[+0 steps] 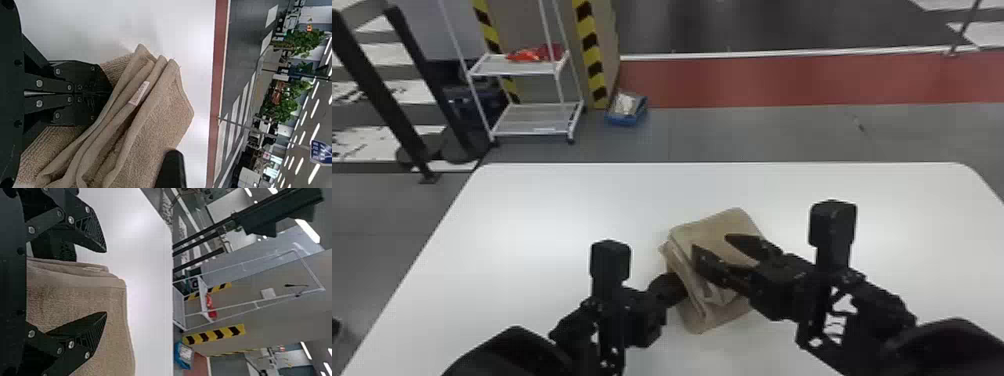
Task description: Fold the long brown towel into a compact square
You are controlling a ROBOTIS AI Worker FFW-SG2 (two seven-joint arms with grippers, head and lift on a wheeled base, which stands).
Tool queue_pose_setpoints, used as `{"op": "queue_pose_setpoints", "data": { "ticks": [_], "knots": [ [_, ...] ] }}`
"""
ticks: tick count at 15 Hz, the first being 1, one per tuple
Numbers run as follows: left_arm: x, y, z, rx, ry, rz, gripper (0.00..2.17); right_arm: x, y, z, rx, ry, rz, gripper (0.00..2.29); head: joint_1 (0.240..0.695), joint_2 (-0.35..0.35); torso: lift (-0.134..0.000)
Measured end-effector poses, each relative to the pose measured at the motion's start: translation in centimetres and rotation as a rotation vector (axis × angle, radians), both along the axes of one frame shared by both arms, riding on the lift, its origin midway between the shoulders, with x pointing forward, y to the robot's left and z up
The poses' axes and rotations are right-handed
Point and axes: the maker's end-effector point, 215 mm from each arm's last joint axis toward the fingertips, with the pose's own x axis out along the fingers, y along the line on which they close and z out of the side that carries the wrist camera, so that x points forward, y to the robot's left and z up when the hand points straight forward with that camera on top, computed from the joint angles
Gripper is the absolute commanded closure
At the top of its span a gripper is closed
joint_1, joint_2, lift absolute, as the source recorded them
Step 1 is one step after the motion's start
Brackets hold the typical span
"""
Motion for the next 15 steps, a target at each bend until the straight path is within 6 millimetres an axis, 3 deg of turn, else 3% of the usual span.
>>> {"op": "queue_pose_setpoints", "data": {
  "ticks": [2, 3, 4, 5, 10, 15],
  "knots": [
    [-0.3, 0.0, 0.0, 0.0, 0.0, 0.001, 1.72, -0.7, -2.7, 2.2, 0.025, -0.054, -0.047, 0.12, 0.695, 0.037, -0.125],
    [-0.4, 0.0, 0.1, 0.001, -0.001, 0.002, 1.72, -1.3, -4.0, 2.6, 0.018, -0.065, -0.059, 0.56, 0.695, 0.021, -0.125],
    [-0.5, 0.1, 0.1, 0.003, -0.002, 0.003, 1.72, -2.0, -5.6, 2.8, 0.005, -0.073, -0.069, 1.43, 0.695, 0.007, -0.125],
    [-0.5, 0.1, 0.2, 0.003, -0.004, 0.004, 1.72, -2.8, -7.2, 2.5, -0.008, -0.067, -0.073, 1.99, 0.695, -0.01, -0.125],
    [-0.3, 0.5, 0.3, 0.0, -0.005, 0.017, 1.72, -6.1, -13.2, -0.9, -0.033, 0.01, -0.099, 2.07, 0.695, -0.09, -0.125],
    [0.1, 0.5, 0.7, -0.003, -0.012, 0.026, 1.72, -6.3, -14.6, -4.7, -0.032, 0.063, -0.124, 2.07, 0.695, -0.113, -0.125]
  ]
}}
